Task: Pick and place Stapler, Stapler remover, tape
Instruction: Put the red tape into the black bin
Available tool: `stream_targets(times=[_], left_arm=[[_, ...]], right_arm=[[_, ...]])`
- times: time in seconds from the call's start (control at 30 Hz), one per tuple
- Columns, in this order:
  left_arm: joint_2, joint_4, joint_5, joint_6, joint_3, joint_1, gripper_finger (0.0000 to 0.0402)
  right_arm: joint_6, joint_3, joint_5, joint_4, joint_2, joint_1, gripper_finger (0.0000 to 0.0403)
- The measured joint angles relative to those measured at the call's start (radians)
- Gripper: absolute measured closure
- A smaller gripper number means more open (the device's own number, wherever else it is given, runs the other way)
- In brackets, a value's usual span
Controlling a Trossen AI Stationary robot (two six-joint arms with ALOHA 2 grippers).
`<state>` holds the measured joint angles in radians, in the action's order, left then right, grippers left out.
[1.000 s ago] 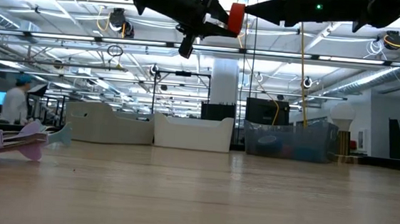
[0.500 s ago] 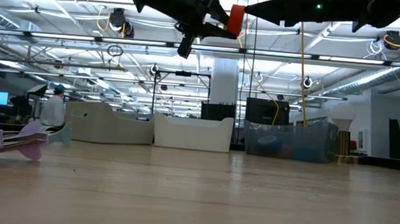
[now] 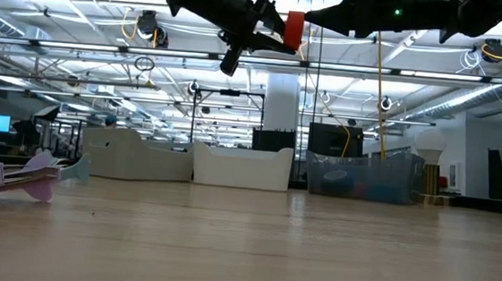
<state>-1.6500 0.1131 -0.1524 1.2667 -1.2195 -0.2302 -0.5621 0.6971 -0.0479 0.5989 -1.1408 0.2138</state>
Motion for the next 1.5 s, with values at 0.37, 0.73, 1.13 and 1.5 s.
stream_targets(times=[0.37,0.73,1.13,1.5], left_arm=[[-0.001,0.004,-0.009,0.006,0.001,0.003,0.0339],[-0.001,0.005,-0.036,0.006,0.001,0.006,0.0339],[-0.002,0.004,-0.053,-0.001,0.001,0.006,0.0339],[-0.003,0.034,-0.073,-0.015,-0.001,0.006,0.0340]], right_arm=[[-0.006,0.001,0.001,-0.008,0.000,0.000,0.0241],[0.001,0.001,0.007,-0.043,-0.001,0.000,0.0229],[0.030,0.002,0.001,-0.082,0.000,0.000,0.0229],[-0.007,0.002,-0.082,-0.142,-0.004,0.000,0.0225]])
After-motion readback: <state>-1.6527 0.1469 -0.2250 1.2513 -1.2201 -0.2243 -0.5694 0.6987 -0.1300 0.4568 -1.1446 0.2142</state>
